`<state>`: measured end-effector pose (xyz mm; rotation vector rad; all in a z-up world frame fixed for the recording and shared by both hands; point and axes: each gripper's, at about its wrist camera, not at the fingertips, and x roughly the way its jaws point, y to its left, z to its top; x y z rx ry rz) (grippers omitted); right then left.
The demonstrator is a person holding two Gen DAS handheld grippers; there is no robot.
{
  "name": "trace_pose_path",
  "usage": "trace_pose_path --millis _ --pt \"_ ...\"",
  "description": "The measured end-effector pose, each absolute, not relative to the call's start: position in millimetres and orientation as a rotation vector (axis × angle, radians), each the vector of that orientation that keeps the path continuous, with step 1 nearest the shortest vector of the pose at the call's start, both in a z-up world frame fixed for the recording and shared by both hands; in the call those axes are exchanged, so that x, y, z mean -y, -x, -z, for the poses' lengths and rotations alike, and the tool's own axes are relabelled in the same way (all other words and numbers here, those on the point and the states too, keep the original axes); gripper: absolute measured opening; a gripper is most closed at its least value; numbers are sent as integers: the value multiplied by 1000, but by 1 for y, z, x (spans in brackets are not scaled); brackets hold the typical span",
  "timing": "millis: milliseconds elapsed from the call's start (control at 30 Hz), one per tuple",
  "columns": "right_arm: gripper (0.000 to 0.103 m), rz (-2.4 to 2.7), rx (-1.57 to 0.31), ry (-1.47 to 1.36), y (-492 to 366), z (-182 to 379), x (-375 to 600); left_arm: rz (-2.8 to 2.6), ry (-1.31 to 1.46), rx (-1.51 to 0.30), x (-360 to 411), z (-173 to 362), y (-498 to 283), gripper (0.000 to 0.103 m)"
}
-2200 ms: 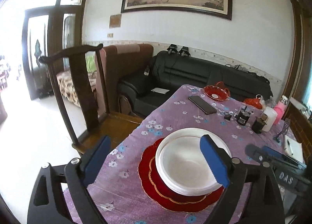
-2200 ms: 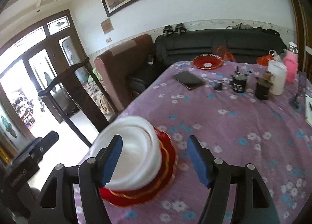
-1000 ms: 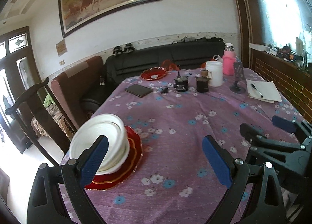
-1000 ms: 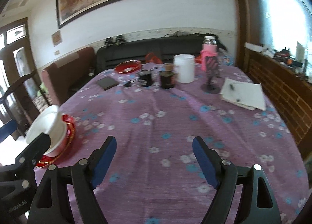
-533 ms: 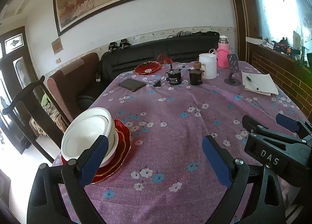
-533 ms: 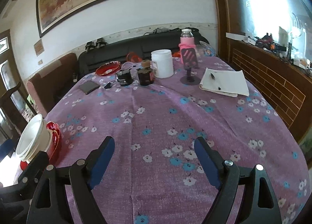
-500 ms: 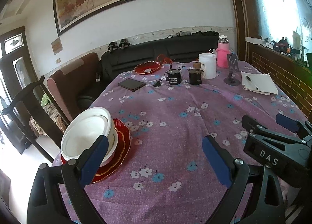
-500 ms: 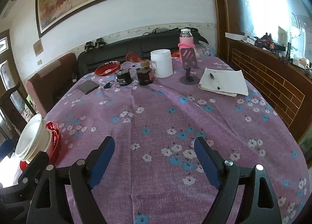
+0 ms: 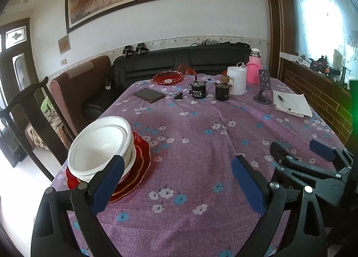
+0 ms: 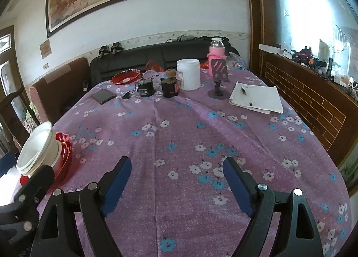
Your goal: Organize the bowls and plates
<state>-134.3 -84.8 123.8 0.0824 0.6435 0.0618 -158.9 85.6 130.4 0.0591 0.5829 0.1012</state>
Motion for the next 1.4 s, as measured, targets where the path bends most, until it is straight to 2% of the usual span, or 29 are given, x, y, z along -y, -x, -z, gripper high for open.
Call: trace_pose_path --millis 667,800,867,967,1200,1400 --pt "87 -129 -672 -1 138 -117 40 -129 40 -584 -123 -127 162 97" --pt "87 -148 -676 7 138 -114 36 -192 53 -483 -129 -135 175 98" --pt "87 -160 -674 8 138 -114 34 -252 53 -400 -131 -144 186 103" --pt "87 -184 -672 9 138 -116 31 -308 48 -327 -134 -149 199 103" --pt "87 -271 -668 74 140 -117 7 -234 111 -452 -153 -152 180 103" --pt "87 -349 -658 107 145 -118 -13 -316 136 -476 -171 -148 175 103"
